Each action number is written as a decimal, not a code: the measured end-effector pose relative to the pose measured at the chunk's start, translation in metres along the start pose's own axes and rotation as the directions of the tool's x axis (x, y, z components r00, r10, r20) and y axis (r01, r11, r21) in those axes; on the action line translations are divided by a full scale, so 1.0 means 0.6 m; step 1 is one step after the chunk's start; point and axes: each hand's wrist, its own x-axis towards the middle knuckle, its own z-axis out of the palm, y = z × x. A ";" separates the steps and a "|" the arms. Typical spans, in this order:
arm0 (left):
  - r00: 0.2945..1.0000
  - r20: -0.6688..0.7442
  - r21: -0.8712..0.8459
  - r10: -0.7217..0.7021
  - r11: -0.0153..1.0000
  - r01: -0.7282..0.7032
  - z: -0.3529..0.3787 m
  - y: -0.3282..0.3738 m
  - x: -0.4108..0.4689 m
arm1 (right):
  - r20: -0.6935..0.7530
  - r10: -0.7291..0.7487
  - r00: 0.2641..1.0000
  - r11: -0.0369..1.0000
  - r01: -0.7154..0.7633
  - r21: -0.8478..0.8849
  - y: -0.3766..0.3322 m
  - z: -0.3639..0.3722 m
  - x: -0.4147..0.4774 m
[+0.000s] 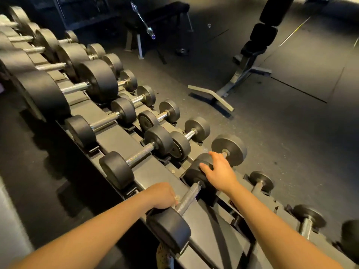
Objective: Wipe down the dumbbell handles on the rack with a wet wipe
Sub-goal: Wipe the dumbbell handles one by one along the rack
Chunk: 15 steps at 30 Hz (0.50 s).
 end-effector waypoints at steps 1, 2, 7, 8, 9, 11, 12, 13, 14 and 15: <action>1.000 0.029 0.015 0.008 1.000 -0.009 -0.004 0.004 -0.002 | 0.075 0.036 0.997 0.998 -0.039 0.040 0.003 0.011 0.009; 0.999 0.041 0.025 0.006 1.000 -0.007 -0.005 0.003 0.004 | 0.094 0.043 0.995 0.997 -0.049 0.067 0.008 0.026 0.016; 0.998 -0.056 -0.195 0.026 0.980 -0.037 0.011 -0.016 0.028 | -0.017 -0.003 1.000 0.998 0.004 0.069 0.021 0.048 0.020; 0.998 -0.046 -0.203 0.041 0.978 -0.050 0.010 -0.016 0.033 | -0.020 -0.008 1.000 0.998 0.010 0.069 0.023 0.048 0.019; 0.998 -0.020 -0.189 0.052 0.980 -0.055 0.006 -0.010 0.028 | -0.021 -0.001 1.000 0.998 0.002 0.061 0.022 0.048 0.017; 0.997 0.073 -0.158 0.029 0.987 -0.017 -0.010 0.005 0.034 | -0.032 -0.005 0.999 0.998 0.007 0.062 0.021 0.049 0.017; 0.987 0.163 -0.130 -0.006 0.991 0.028 -0.021 0.010 0.034 | -0.039 -0.012 0.999 0.998 0.014 0.061 0.021 0.050 0.017; 0.966 0.259 -0.073 -0.026 0.996 0.047 -0.031 0.009 0.035 | -0.045 -0.014 0.999 0.998 0.016 0.056 0.020 0.049 0.015; 0.941 0.338 -0.020 -0.006 1.000 0.013 -0.041 0.006 0.032 | -0.048 -0.016 0.999 0.998 0.019 0.054 0.021 0.051 0.016; 0.923 0.379 0.007 0.058 0.998 -0.065 -0.049 0.004 0.027 | -0.050 -0.012 0.999 0.998 0.015 0.054 0.021 0.051 0.016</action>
